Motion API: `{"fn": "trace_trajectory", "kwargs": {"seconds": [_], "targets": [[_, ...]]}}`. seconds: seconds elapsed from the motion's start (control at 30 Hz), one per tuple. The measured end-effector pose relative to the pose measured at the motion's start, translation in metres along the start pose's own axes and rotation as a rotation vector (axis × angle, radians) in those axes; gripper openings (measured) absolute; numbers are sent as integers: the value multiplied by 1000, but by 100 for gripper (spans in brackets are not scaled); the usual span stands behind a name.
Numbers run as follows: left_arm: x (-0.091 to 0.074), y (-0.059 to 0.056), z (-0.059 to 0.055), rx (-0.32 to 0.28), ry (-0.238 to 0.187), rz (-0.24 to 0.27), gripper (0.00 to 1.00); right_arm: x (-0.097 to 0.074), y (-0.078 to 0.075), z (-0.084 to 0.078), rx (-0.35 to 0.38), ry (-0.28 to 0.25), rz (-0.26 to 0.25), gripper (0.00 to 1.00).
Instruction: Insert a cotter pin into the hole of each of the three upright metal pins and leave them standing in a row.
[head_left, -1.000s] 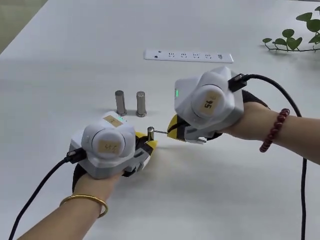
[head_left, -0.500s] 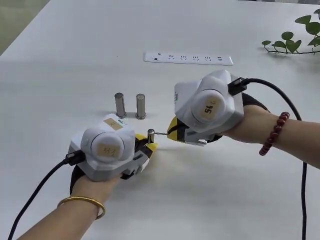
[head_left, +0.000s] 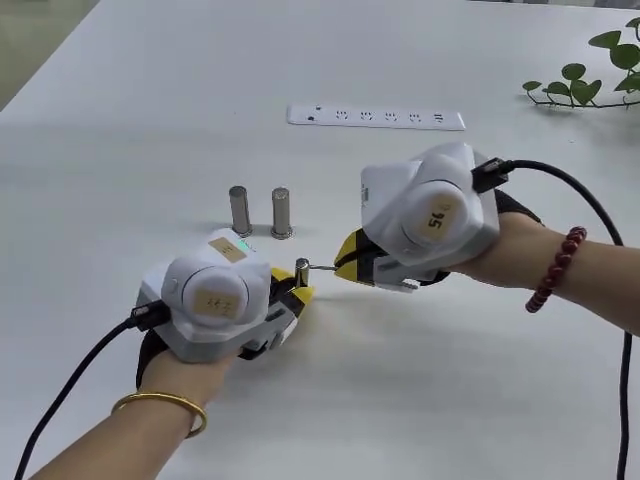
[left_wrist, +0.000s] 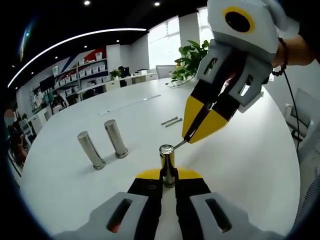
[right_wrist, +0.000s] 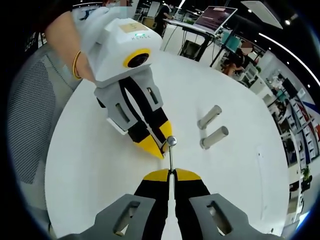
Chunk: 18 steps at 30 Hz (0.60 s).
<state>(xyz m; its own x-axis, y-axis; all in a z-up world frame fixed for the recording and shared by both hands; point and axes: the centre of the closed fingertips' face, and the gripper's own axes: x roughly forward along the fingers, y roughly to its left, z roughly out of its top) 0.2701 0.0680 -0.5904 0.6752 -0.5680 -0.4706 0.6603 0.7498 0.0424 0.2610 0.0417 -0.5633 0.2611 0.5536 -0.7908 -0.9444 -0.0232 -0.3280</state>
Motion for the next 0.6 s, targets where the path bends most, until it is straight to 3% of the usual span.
{"fn": "trace_trajectory", "kwargs": {"seconds": [0.6], "targets": [[1,0,0,12,0,-1,5,-2,0,7,-11,-45,-4,0]]}}
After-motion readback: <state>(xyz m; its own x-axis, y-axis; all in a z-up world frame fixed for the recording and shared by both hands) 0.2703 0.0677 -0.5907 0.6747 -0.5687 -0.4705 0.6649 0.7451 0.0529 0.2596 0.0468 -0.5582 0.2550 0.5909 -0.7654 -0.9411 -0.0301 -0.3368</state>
